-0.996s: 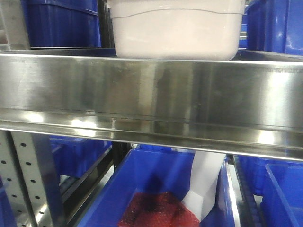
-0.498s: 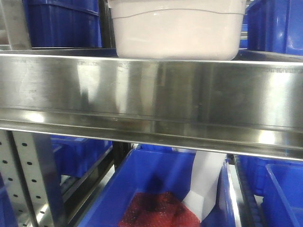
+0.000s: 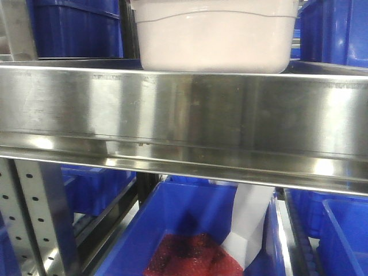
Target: Grab white bin and place on right shelf
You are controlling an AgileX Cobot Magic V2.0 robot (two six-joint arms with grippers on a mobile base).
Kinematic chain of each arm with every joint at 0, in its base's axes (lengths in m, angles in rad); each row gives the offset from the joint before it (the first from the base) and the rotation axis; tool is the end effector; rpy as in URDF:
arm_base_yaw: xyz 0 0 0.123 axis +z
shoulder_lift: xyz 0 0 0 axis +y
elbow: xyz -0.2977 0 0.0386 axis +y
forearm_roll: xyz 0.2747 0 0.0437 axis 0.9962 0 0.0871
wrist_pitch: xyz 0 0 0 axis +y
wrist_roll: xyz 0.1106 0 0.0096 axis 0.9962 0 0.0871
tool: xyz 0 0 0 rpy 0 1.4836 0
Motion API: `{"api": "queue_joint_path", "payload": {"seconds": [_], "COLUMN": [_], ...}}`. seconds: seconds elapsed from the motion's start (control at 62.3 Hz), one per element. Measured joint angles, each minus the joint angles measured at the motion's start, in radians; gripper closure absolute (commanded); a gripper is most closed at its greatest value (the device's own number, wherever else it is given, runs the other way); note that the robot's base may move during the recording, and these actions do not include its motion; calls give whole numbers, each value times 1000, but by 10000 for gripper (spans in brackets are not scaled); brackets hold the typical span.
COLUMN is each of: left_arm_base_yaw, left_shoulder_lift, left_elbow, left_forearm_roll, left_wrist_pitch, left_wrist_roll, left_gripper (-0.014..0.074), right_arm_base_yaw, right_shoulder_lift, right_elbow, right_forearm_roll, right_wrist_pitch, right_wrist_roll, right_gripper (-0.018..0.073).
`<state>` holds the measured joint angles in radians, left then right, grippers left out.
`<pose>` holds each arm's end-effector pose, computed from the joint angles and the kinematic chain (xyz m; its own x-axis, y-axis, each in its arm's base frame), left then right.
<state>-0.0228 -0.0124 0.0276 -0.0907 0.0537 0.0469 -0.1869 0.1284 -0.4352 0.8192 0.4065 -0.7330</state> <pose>0.0881 -0.0026 0.1994 0.0173 -0.0441 -0.9989 0.0284 0.9986 -0.0436 0.0689 0.0197 0.3354 0.1014 0.0234 -0.9946 -0.1088 0.9940 0.0123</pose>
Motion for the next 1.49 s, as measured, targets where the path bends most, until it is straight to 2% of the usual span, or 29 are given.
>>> {"api": "queue_joint_path", "payload": {"seconds": [0.177,1.237,1.381,1.494], "left_arm_base_yaw": [32,32,32,32], "left_shoulder_lift": [0,0,0,0], "left_elbow": [0,0,0,0], "left_forearm_roll": [8,10,10,10], "left_wrist_pitch": [-41,-41,-41,-41], "left_wrist_roll": [0,0,0,0], "left_gripper": [714,714,714,714], "right_arm_base_yaw": [0,0,0,0], "right_shoulder_lift": [0,0,0,0], "right_elbow": [0,0,13,56], "right_forearm_roll": [0,-2,-98,-286], "right_wrist_pitch": [0,-7,-14,-14], "right_wrist_roll": [0,0,31,177], "right_gripper": [487,487,487,487]}}
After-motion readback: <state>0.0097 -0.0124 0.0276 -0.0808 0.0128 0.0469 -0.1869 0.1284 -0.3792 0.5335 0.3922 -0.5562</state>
